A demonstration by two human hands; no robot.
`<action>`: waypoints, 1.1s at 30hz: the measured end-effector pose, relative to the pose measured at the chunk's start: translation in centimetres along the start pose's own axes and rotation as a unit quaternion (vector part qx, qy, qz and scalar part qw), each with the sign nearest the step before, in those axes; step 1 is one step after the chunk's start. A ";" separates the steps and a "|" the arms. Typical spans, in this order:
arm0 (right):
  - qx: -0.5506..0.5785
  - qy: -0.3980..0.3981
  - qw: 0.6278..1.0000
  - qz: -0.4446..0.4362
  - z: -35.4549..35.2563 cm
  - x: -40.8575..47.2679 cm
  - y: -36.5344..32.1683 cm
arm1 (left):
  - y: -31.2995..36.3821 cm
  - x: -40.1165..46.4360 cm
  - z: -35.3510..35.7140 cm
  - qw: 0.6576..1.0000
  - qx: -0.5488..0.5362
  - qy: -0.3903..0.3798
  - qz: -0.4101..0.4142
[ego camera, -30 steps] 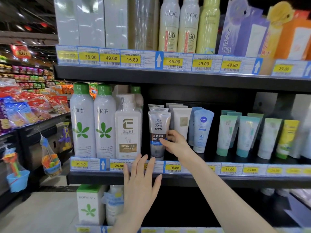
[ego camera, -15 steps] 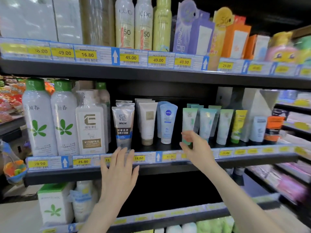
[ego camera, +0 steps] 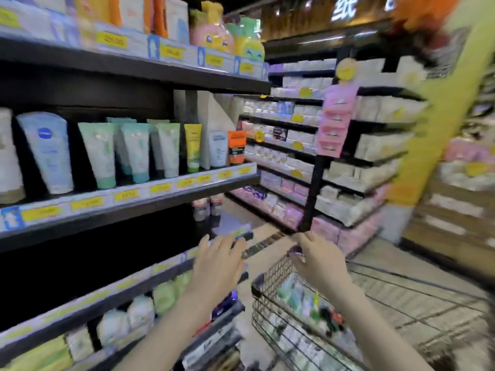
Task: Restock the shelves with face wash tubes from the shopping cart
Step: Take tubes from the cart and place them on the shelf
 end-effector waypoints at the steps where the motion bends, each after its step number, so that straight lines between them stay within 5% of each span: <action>1: -0.015 -0.014 1.000 0.021 -0.1 -1.8 1.9 | 2.7 0.3 0.6 1.000 -0.017 0.002 0.021; 14: -0.035 -0.147 0.955 0.256 5.9 -18.7 18.6 | 25.1 -0.4 12.9 0.951 -0.087 -0.229 0.190; 33: 0.151 -0.294 0.779 0.533 25.4 -27.9 28.7 | 34.7 -4.1 37.4 0.808 -0.046 -0.494 0.316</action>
Point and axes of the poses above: each hand's wrist, its own x-axis towards the middle knuckle, its own z-axis out of the palm, y = z × x, the point moved 6 cm from there along x, towards the middle knuckle, and after that the axes turned 12 degrees about -z, right-handed, at the moved point
